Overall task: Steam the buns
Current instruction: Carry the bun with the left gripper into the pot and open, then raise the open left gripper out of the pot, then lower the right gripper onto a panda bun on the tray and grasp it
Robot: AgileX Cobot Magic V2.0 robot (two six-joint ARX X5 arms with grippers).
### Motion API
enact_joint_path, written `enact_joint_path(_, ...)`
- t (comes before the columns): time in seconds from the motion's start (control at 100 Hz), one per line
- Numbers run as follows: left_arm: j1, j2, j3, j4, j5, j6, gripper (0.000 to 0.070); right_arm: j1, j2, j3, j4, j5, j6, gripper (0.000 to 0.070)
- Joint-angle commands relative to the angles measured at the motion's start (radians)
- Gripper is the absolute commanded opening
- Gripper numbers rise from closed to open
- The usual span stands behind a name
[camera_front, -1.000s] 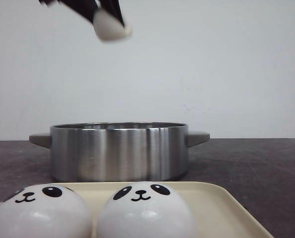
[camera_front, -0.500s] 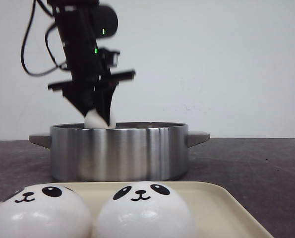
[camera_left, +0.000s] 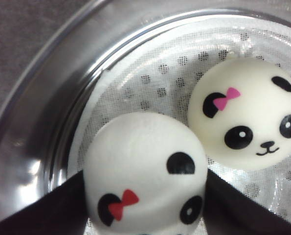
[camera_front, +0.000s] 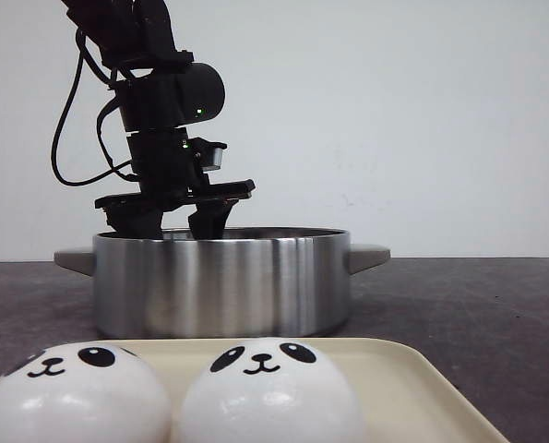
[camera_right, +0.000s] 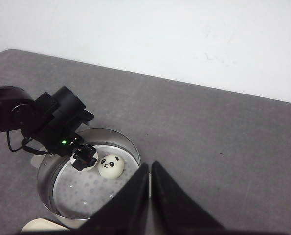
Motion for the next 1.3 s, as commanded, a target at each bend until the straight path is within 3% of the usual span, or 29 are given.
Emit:
enact_joint_path(0.0,-0.004,0.023,0.032,-0.001,-0.002,-0.003,0.0409,0.011,0.009,0.018,0.005,0.005,0.014,0.0001)
enact_joint_path(0.04,-0.004,0.023,0.035,-0.005,-0.003,-0.003,0.0453,0.011,0.009,0.018,0.006,0.005,0.014,0.0001)
enact_joint_path(0.14,-0.004,0.023,0.050,-0.013,-0.003,-0.003,0.0649,0.011,0.009,0.018,0.005,0.005,0.014,0.0001)
enact_joint_path(0.18,-0.004,0.022,0.055,-0.013,-0.002,-0.003,0.0689,0.011,0.009,0.018,0.005,0.005,0.014,0.0001)
enact_joint_path(0.43,-0.003,0.002,0.142,-0.083,-0.006,-0.008,0.0686,0.011,0.016,0.014,-0.047,-0.010,0.066,0.0001)
enact_joint_path(0.63,-0.011,-0.182,0.147,-0.062,-0.006,-0.048,0.0682,0.010,0.067,-0.004,-0.172,-0.036,0.127,0.0001)
enact_joint_path(0.87,-0.031,-0.521,0.147,-0.055,-0.006,-0.048,0.0678,0.010,0.132,-0.132,-0.153,-0.179,0.182,0.0001)
enact_joint_path(0.99,-0.047,-0.678,0.147,-0.080,-0.006,-0.047,0.0678,0.011,0.146,-0.265,-0.078,-0.278,0.194,0.0009)
enact_joint_path(1.05,-0.058,-0.746,0.147,-0.102,-0.006,-0.048,0.0678,0.011,0.146,-0.353,-0.011,-0.351,0.210,0.0102)
enact_joint_path(1.15,-0.077,-0.844,0.147,-0.140,-0.006,-0.078,0.0678,0.011,0.146,-0.512,0.104,-0.441,0.253,0.0470)
enact_joint_path(1.19,-0.085,-0.878,0.147,-0.153,-0.006,-0.080,0.0678,0.012,0.146,-0.569,0.142,-0.461,0.273,0.0574)
enact_joint_path(1.23,-0.092,-0.909,0.147,-0.168,-0.006,-0.080,0.0678,0.013,0.146,-0.622,0.179,-0.479,0.297,0.0618)
enact_joint_path(1.29,-0.102,-0.951,0.147,-0.197,-0.006,-0.080,0.0678,0.021,0.146,-0.694,0.240,-0.507,0.332,0.0620)
